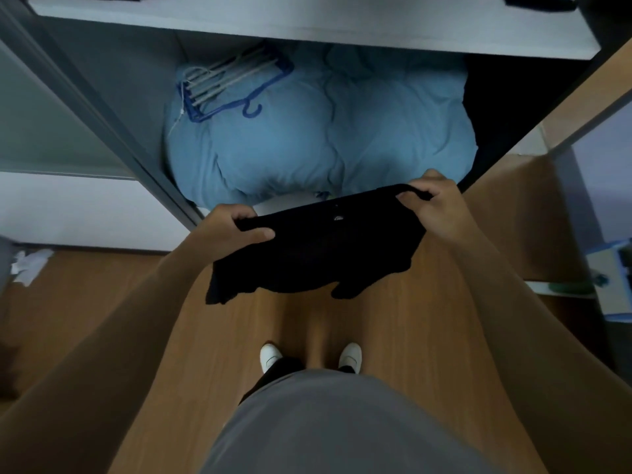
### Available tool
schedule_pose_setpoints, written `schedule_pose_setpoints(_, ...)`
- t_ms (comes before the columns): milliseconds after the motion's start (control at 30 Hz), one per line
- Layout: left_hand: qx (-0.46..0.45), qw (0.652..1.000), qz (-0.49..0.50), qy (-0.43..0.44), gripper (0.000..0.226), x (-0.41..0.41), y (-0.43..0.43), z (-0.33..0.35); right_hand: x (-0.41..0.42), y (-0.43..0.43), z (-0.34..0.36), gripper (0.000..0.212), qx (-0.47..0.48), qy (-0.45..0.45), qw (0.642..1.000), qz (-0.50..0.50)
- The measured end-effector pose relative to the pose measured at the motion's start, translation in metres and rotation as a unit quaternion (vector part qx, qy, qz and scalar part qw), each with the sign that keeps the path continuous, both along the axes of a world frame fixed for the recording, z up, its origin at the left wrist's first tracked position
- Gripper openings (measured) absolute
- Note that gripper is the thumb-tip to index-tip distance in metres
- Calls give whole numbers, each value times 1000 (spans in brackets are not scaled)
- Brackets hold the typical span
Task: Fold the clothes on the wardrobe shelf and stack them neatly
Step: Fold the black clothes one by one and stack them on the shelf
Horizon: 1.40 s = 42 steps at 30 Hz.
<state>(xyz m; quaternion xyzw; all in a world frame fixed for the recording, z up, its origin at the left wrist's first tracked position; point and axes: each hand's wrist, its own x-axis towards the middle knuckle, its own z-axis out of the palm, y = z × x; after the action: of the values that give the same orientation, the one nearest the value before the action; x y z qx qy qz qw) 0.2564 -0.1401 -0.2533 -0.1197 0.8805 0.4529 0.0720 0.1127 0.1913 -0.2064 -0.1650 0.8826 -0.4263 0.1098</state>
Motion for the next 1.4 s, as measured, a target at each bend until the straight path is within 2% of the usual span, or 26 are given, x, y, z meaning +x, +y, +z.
schedule_pose_setpoints(100, -72, 996, -46, -22, 20, -1, -2, 1, 2, 6, -14, 21, 30, 38, 998, -39)
schedule_pose_setpoints(233, -179, 980, -56, 68, 9, -5, -2, 2, 14, 11, -25, 19, 23, 50, 997, -58)
schedule_pose_setpoints(333, -236, 964, 3, 123, 16, -6, 0, 5, 16, 16, -26, 15, 1, 62, 997, -38)
schedule_pose_setpoints(400, -246, 960, 21, 129, 31, -5, 6, 5, 16, 19, -24, 14, 1, 58, 998, -27)
schedule_pose_setpoints(467, -217, 970, 7, 105, 42, -7, 13, 4, 15, 20, -25, 36, 16, 42, 998, -48)
schedule_pose_setpoints(500, -171, 982, 13, 82, 43, -8, 18, 3, 16, 19, -26, 40, 12, 22, 997, -66)
schedule_pose_setpoints(600, 26, 994, 103, 3, 40, -17, 36, 4, 23, 11, -33, 32, -6, -51, 991, -122)
schedule_pose_setpoints(700, 192, 959, 198, -70, 22, -24, 56, 9, 33, -2, -39, 21, -22, -86, 982, -168)
schedule_pose_setpoints(833, 323, 917, 222, -75, 17, -28, 80, 13, 43, -17, -38, 30, -41, -139, 966, -212)
schedule_pose_setpoints(900, 334, 912, 224, -72, 24, -31, 89, 14, 48, -24, -35, 31, -69, -139, 967, -202)
schedule_pose_setpoints(1000, 273, 941, 192, -44, 32, -35, 101, 14, 55, -39, -24, 35, -117, -135, 969, -169)
schedule_pose_setpoints(1167, 187, 973, 130, 37, 57, -38, 121, 17, 66, -62, -12, 27, -158, -225, 953, -125)
schedule_pose_setpoints(1233, 164, 979, 106, 53, 52, -37, 123, 14, 69, -66, -11, 24, -156, -256, 948, -105)
schedule_pose_setpoints(1333, 144, 989, 37, 15, 45, -34, 121, 12, 72, -66, -12, 22, -160, -268, 943, -119)
schedule_pose_setpoints(1400, 139, 990, -30, 2, 27, -30, 121, 16, 71, -64, -13, 29, -144, -246, 949, -134)
